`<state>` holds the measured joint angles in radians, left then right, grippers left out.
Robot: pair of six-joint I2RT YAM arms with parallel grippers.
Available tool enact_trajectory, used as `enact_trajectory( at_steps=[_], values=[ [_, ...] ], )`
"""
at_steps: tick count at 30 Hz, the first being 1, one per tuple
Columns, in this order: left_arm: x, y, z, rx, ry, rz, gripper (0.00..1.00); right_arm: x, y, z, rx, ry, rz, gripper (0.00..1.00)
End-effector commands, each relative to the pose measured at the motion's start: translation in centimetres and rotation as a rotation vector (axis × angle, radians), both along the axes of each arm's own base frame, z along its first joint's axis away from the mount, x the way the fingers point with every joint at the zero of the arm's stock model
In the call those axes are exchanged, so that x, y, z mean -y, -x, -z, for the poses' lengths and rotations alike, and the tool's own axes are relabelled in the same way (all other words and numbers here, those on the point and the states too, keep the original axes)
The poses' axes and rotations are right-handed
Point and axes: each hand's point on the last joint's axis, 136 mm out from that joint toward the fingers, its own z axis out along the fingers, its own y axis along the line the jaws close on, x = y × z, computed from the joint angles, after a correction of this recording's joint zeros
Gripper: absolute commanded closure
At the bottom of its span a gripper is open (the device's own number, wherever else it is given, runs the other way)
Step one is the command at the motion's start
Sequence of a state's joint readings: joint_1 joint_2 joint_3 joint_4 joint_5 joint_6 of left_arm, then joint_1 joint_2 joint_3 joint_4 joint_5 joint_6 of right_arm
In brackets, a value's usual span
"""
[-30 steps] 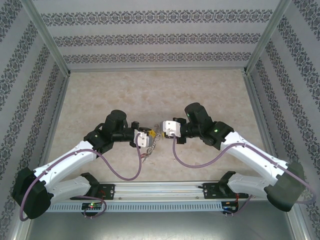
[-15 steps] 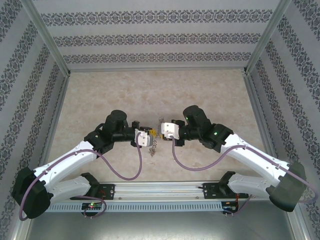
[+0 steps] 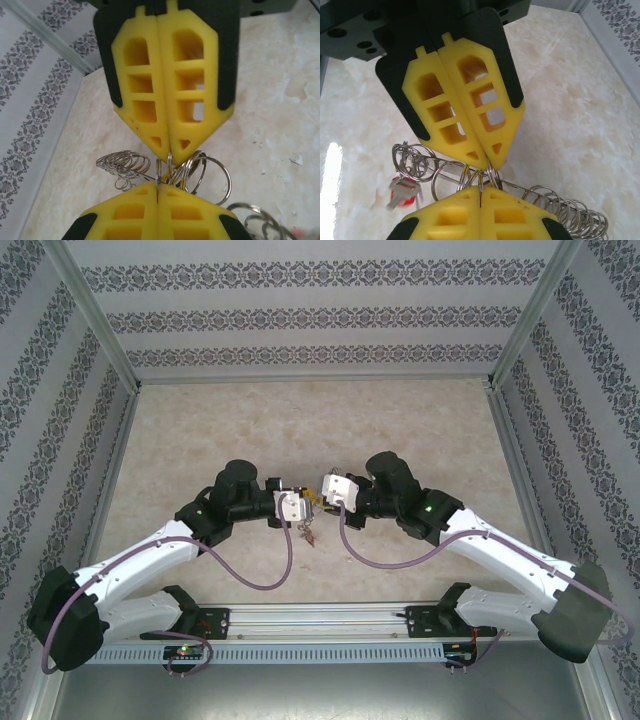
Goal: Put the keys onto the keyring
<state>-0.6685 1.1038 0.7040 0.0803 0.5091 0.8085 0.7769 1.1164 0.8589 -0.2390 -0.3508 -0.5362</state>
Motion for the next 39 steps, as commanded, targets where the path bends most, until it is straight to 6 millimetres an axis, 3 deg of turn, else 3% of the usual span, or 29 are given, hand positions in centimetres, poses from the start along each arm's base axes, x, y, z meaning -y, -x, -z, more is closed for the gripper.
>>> enact_trajectory(
  at_steps=[1, 27, 39],
  values=[
    [1.0, -0.5, -2.5, 0.017, 0.124, -0.028, 1.00, -0.4, -0.6, -1.1, 0.002, -0.073, 0.052, 1.00],
    [2.7, -1.9, -1.7, -0.118, 0.215, -0.110, 1.00, 0.8, -5.4, -3.2, -0.025, -0.254, 0.305, 1.00],
    [3.4, -3.0, -1.4, -0.236, 0.245, -0.167, 1.00, 0.5, -5.5, -3.7, 0.000, -0.271, 0.286, 1.00]
  ],
)
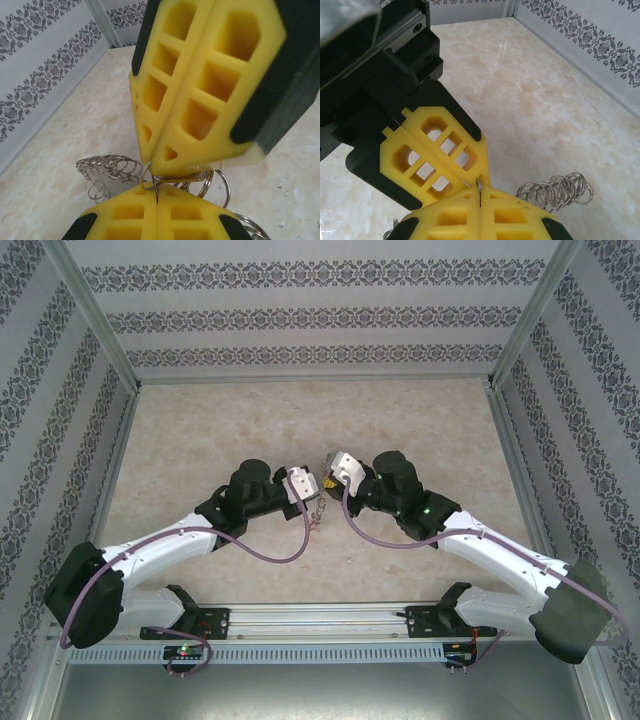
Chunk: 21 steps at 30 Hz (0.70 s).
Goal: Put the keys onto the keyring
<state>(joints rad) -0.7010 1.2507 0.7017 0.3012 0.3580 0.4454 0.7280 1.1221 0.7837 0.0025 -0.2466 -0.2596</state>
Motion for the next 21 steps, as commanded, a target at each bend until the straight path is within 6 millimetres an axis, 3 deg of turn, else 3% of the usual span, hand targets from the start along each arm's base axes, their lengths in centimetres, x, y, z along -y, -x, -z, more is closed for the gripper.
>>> enact_trajectory(
  at_steps=[1, 21],
  values=[
    [1.8, 0.8, -2.5, -0.009, 0.094, 0.054, 1.00, -0.2, -1.4, -2.5, 0.074, -0.070, 0.036, 1.00],
    [1.7, 1.4, -4.9, 0.007, 0.190, 0.062, 1.00, 2.7, -3.8, -0.9, 0.055, -0.033, 0.204, 1.00]
  ],
)
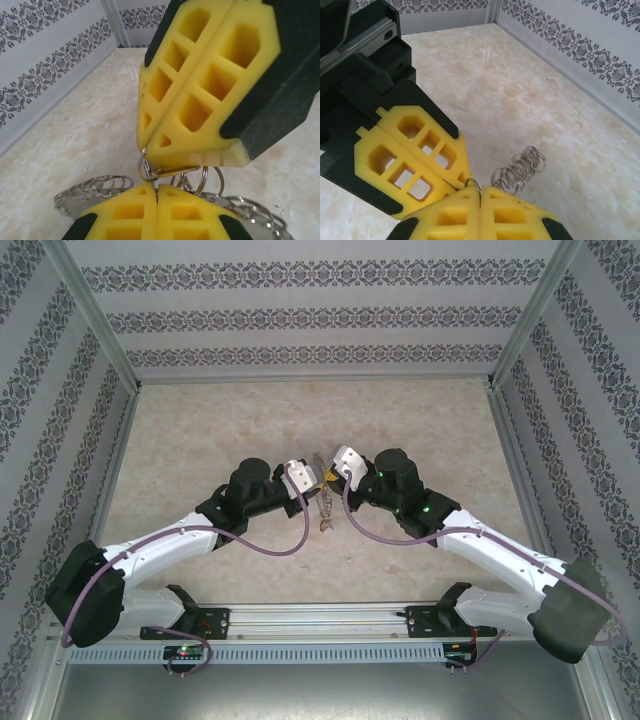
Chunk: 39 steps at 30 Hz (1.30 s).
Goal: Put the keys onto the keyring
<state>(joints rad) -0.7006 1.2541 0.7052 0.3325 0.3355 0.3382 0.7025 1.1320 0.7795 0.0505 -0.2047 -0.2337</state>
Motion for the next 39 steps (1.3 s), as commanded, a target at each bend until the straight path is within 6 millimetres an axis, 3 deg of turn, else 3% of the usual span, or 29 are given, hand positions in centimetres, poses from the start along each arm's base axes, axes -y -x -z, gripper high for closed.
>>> enact_trajectory(
  at_steps=[1, 9, 23, 29, 34, 39],
  values=[
    [1.7, 2.1, -4.3, 0.072, 0.128, 0.114, 1.00, 2.0, -2.2, -0.4, 0.036, -0.011, 0.134, 1.00],
    [1.8, 2.5, -5.0, 0.057, 0.187, 0.121, 1.00, 2.6, -2.8, -0.6, 0.036, -0.046, 0.178, 1.00],
    [1.5, 3.0, -6.3, 0.115, 0.276, 0.133, 1.00, 3.8, -3.4, 0.9, -0.083, -0.109, 0.238, 1.00],
    [1.5, 2.9, -6.0, 0.115, 0.273, 0.129, 1.00, 4.0, -3.4, 1.3, -0.114, -0.125, 0.228, 1.00],
    [1.4, 2.7, -5.8, 0.120, 0.258, 0.111, 1.00, 4.6, -2.3, 0.0, -0.051, -0.136, 0.133, 1.00],
    [1.7, 3.1, -4.8, 0.131, 0.196, 0.151, 1.00, 6.3, -1.8, -0.9, -0.012, -0.120, 0.095, 1.00]
  ],
)
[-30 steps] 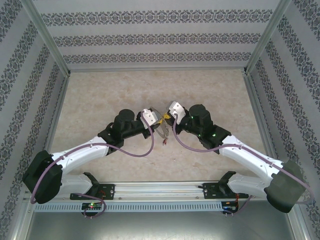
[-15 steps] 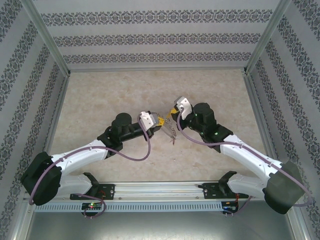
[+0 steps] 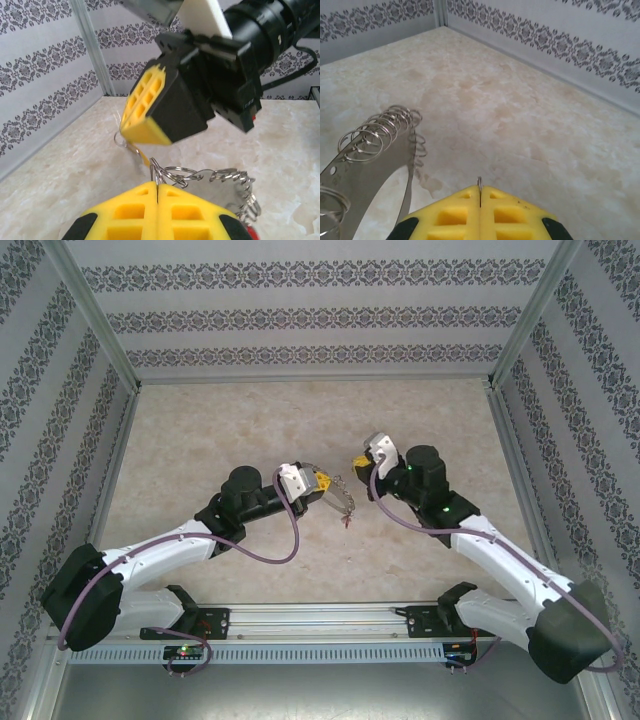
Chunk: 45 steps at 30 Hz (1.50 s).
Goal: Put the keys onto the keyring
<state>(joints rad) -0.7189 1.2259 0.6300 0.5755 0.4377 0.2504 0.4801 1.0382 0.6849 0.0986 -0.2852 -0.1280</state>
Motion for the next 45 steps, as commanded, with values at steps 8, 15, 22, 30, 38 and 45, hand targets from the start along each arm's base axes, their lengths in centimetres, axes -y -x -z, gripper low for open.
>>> enact_trajectory(
  at_steps=[8, 15, 22, 30, 38, 45],
  values=[
    [0.3, 1.6, 1.1, 0.120, -0.129, 0.074, 1.00, -2.0, 4.9, -1.3, 0.064, 0.050, -0.375, 1.00],
    [0.5, 1.6, 1.4, 0.106, -0.128, 0.087, 1.00, -3.1, 6.5, -1.9, 0.075, 0.042, -0.483, 1.00],
    [0.7, 1.5, 1.4, 0.098, -0.134, 0.094, 1.00, -3.1, 5.8, -0.9, 0.075, 0.120, -0.452, 1.00],
    [-0.6, 2.1, 4.5, 0.043, -0.281, 0.091, 1.00, -1.2, 4.7, 1.4, -0.019, 0.221, -0.381, 1.00],
    [-5.2, 3.0, 4.3, 0.002, -0.381, 0.026, 1.00, 2.8, 4.1, 5.0, -0.190, 0.503, -0.282, 1.00],
    [-8.5, 4.5, 3.0, -0.022, -0.474, 0.033, 1.00, 7.2, 5.3, 8.6, -0.465, 0.737, -0.180, 1.00]
  ],
)
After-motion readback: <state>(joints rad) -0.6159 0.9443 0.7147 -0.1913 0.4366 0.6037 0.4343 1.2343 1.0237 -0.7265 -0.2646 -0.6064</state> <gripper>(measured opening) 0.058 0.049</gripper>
